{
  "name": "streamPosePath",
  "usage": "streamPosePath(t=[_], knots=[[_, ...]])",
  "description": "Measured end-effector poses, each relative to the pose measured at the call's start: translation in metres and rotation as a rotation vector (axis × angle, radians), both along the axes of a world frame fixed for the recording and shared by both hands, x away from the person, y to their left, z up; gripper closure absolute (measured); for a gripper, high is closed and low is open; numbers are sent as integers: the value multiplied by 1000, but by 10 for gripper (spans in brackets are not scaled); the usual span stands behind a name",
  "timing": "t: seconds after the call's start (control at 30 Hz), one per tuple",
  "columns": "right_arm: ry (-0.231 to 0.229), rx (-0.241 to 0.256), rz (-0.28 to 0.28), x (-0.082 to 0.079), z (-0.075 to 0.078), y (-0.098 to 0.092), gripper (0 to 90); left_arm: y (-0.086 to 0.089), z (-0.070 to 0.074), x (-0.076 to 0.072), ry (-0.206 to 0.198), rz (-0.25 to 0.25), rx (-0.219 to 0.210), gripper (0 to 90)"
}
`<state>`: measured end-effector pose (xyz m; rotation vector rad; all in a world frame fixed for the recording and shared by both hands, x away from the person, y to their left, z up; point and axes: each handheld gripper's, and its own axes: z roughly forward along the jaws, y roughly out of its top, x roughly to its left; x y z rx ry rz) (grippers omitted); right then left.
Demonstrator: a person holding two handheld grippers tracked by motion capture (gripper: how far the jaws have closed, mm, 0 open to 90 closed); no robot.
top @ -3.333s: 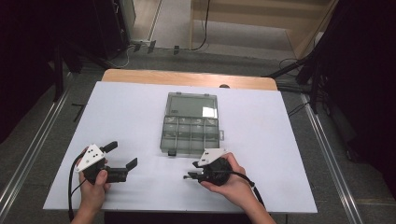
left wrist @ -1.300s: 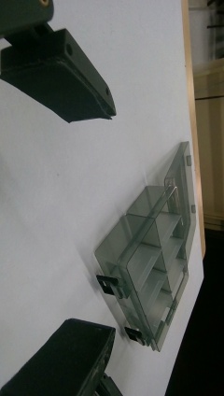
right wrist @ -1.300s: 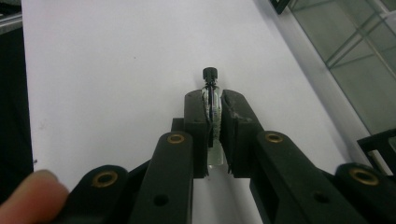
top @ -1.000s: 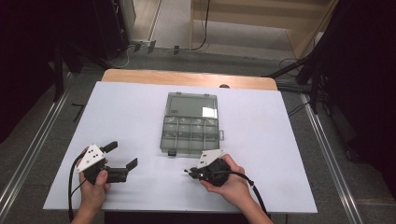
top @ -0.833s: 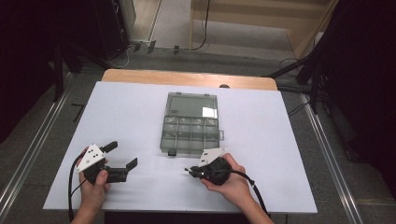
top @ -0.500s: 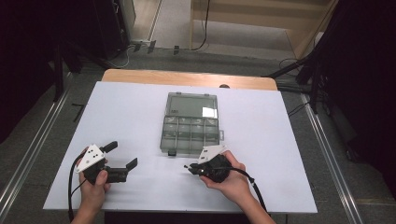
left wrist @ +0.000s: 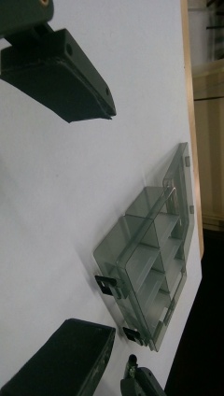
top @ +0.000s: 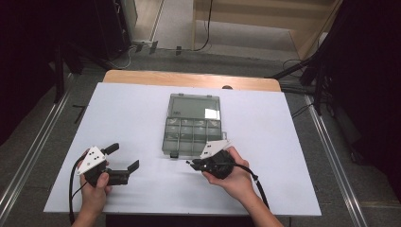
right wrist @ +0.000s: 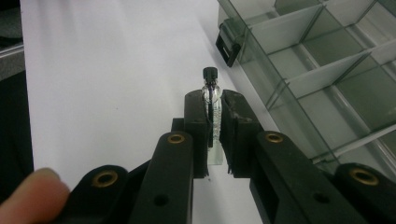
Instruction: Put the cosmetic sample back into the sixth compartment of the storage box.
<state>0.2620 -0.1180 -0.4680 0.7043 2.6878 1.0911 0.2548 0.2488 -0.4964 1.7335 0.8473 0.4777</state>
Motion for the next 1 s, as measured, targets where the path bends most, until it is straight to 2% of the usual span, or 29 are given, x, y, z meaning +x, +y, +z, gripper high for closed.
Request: streamPosePath(t=[0.5, 1.0], knots=[[-4, 16, -16, 11, 11, 1, 828, 0, 0, 0, -1, -3, -3, 0], [-7, 25, -36, 23, 13, 5, 828, 1, 0, 0, -2, -5, -2, 0]])
